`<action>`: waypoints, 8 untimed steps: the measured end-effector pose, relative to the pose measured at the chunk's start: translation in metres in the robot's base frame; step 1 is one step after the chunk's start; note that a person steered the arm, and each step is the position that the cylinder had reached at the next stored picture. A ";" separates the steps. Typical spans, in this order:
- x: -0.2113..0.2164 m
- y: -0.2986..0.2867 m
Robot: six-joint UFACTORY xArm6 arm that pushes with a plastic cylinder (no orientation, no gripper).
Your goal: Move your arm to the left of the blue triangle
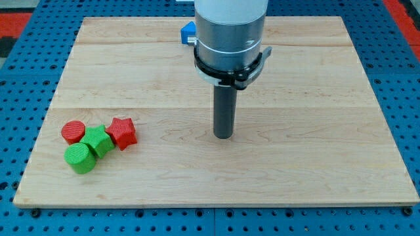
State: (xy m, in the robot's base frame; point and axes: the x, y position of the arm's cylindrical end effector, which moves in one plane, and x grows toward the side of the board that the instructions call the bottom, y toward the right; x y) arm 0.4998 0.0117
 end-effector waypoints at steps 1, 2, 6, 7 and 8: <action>-0.008 -0.049; -0.029 -0.107; -0.211 -0.142; -0.211 -0.142; -0.267 -0.117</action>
State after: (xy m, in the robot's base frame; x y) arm 0.2327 -0.1053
